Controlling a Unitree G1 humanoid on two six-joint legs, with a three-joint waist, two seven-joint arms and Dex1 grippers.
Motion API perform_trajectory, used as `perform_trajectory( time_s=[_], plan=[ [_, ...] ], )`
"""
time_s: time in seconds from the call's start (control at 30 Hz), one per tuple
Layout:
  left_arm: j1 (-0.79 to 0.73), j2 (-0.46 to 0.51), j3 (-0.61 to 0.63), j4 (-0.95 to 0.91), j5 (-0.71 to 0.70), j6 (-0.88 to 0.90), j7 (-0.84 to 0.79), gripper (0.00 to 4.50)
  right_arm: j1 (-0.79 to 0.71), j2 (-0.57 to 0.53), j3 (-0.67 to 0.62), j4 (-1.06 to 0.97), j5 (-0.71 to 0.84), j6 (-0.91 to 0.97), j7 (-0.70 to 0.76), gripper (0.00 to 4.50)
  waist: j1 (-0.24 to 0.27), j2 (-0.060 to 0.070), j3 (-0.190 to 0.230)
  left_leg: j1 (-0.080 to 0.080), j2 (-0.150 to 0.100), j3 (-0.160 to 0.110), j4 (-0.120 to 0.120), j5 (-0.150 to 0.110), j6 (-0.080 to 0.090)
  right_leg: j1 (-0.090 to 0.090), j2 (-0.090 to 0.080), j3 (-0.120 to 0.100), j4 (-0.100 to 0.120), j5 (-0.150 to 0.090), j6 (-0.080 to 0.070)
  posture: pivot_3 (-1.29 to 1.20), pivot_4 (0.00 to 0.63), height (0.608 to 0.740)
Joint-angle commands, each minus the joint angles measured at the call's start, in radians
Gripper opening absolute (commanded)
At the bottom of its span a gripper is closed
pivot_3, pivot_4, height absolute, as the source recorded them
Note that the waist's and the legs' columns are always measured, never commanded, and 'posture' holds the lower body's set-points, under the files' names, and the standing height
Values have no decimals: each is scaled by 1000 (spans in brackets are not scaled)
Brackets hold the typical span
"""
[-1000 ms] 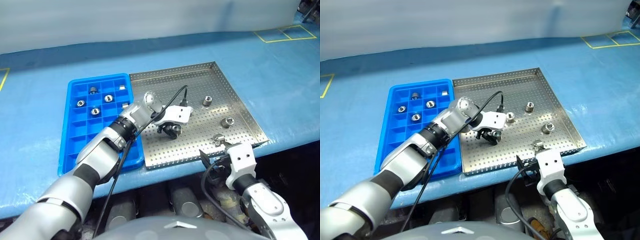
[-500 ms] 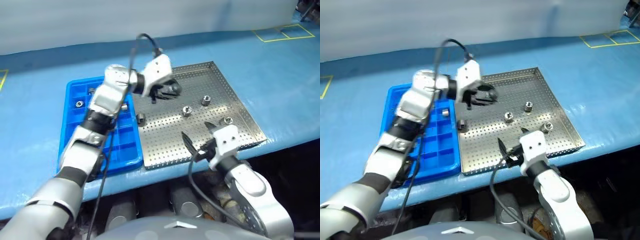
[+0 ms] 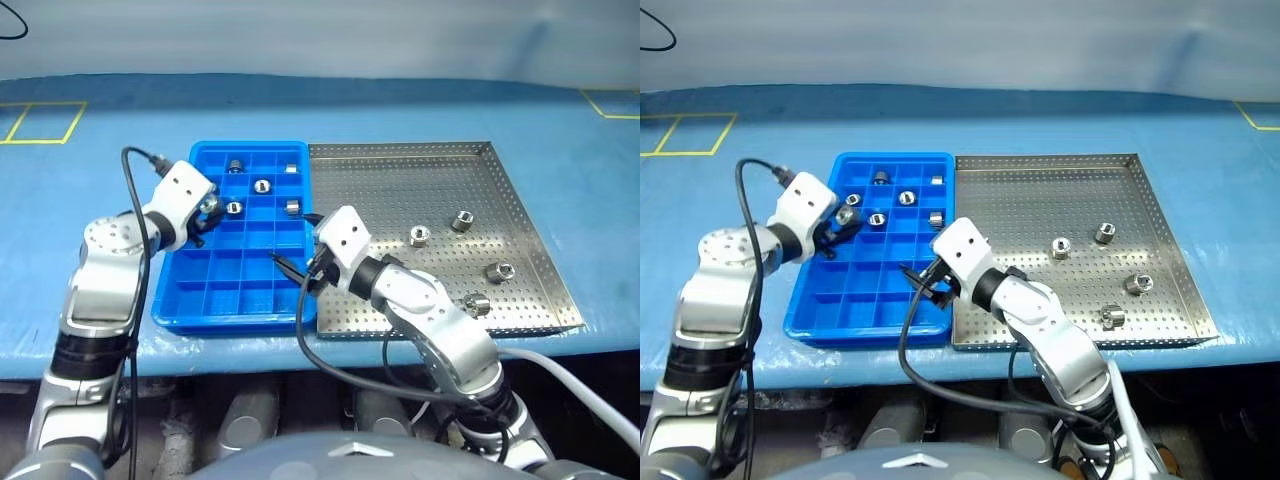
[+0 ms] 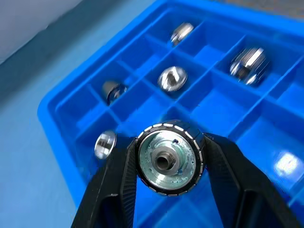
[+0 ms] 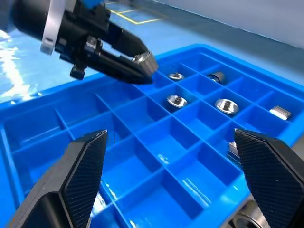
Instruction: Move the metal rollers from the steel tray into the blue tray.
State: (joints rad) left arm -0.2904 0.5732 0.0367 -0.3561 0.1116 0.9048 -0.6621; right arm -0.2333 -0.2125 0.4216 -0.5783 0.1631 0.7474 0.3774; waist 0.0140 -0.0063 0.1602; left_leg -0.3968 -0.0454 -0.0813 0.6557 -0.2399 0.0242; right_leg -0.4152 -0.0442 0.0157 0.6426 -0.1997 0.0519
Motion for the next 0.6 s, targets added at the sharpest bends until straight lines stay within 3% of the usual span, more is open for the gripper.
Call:
perform_trajectory(
  time_s=[0.03, 0.47, 0.5, 0.6],
  plan=[
    [30, 8, 43, -99, 13, 64, 71, 1868, -17, 9, 10, 18, 9, -36, 22, 4500, 8, 0, 0, 0, 0, 0, 0, 0, 0, 0, 0, 0, 0, 0, 0, 120, 150, 740],
    [55, 50, -25, -42, -16, 68, 128, 1868, -46, 45, 46, 106, 0, -88, 53, 4500, 15, 0, 0, 2, 4, -4, -2, 6, -10, 0, 4, -4, 2, 0, -2, 134, 150, 740],
    [47, 55, -35, -25, -16, 60, 131, 2610, -42, 45, 43, 105, -1, -89, 50, 4500, 15, 0, 0, 2, 4, -4, -2, 6, -10, 0, 4, -4, 2, 0, -2, 132, 150, 740],
    [20, 62, -72, 30, -12, 26, 134, 3552, -30, 45, 38, 99, -2, -90, 41, 4500, 14, 0, 0, 2, 4, -4, -3, 6, -10, 0, 4, -4, 2, 0, -2, 116, 150, 740]
  ],
)
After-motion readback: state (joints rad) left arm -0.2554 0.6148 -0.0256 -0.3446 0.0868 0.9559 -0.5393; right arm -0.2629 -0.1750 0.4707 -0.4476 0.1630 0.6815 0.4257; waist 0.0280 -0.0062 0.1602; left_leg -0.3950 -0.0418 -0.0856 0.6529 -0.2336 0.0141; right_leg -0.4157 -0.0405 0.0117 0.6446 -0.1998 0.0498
